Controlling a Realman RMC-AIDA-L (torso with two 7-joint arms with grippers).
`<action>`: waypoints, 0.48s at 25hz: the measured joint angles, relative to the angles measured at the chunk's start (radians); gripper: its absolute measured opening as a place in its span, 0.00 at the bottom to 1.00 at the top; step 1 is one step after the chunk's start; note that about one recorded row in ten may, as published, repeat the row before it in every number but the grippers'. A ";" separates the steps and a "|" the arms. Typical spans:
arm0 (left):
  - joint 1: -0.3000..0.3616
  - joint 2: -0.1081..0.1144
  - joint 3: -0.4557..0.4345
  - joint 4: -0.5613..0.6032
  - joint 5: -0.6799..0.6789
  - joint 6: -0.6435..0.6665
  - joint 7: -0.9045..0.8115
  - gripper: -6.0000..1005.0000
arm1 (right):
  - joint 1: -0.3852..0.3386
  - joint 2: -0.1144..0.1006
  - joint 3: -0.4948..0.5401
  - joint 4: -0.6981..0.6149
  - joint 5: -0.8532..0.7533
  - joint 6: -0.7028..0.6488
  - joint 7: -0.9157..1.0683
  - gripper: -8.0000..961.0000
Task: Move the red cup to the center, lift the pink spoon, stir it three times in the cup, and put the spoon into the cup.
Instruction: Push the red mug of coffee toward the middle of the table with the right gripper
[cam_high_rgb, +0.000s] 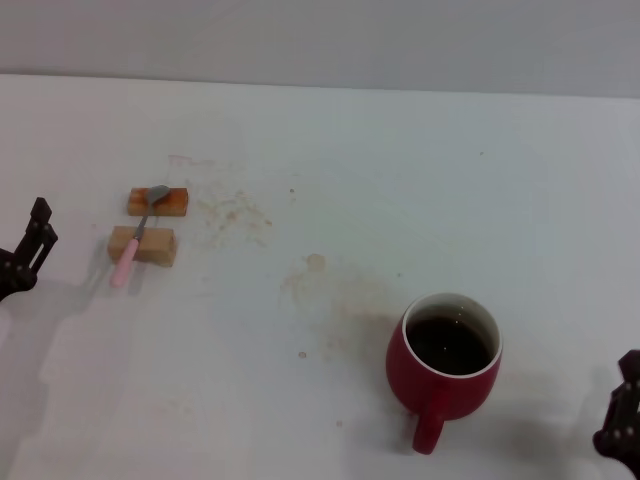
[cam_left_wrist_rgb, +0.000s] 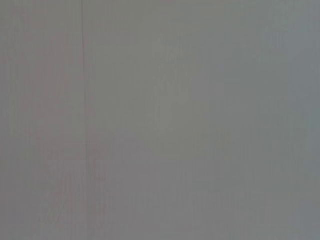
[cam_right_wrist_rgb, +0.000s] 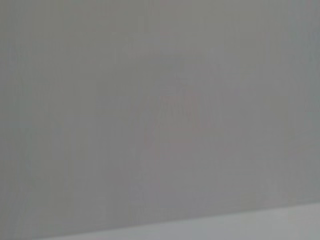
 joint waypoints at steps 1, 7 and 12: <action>-0.001 0.000 0.000 0.000 0.000 0.000 0.000 0.81 | -0.002 0.000 -0.003 0.003 0.000 0.009 0.000 0.01; -0.002 0.000 0.000 -0.005 0.000 0.000 0.000 0.81 | -0.001 0.000 -0.029 0.021 -0.002 0.058 0.002 0.01; -0.004 0.000 0.000 -0.007 0.000 0.000 0.000 0.81 | 0.015 0.000 -0.047 0.034 -0.003 0.085 0.002 0.01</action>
